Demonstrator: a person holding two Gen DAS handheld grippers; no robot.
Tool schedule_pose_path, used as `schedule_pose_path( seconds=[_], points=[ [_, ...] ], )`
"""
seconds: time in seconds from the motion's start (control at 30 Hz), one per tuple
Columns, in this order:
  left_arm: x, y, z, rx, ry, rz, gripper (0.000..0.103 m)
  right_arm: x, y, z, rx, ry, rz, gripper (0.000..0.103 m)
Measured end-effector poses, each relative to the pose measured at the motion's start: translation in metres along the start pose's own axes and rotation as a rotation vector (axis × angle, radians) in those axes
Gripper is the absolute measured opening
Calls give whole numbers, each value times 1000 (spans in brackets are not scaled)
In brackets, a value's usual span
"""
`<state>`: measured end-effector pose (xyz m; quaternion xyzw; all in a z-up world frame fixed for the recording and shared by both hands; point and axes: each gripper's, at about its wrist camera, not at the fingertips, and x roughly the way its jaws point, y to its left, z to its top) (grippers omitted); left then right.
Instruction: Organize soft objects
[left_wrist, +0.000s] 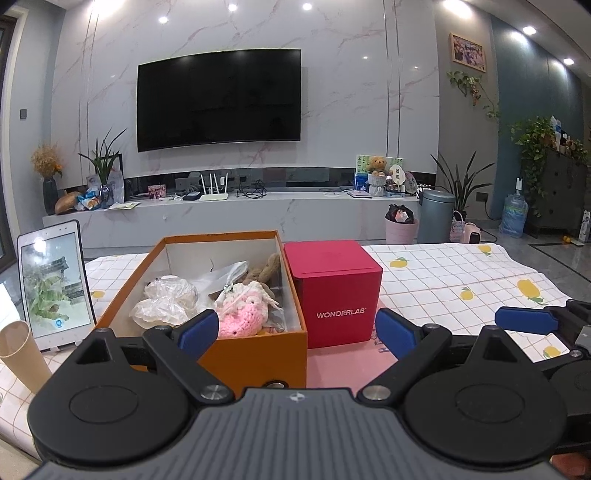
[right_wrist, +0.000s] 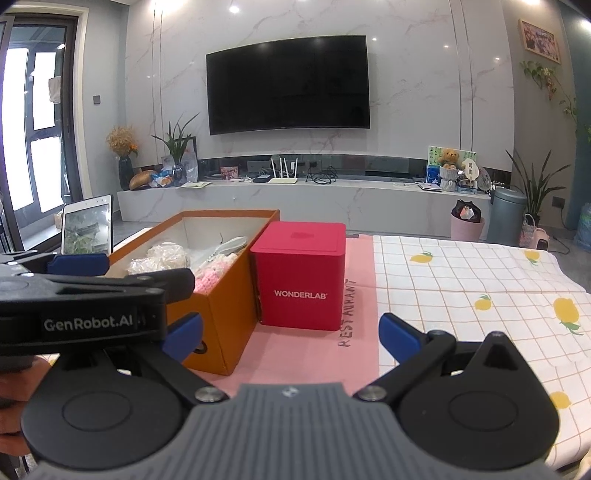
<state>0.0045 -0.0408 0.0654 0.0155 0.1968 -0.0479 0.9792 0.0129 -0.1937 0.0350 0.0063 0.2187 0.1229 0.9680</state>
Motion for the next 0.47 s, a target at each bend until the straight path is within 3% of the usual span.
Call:
schedule_pose_path(
  seconds=[0.47],
  points=[
    [2, 0, -3, -12, 9, -3, 103, 0, 0, 0, -3, 8, -5, 100]
  ],
)
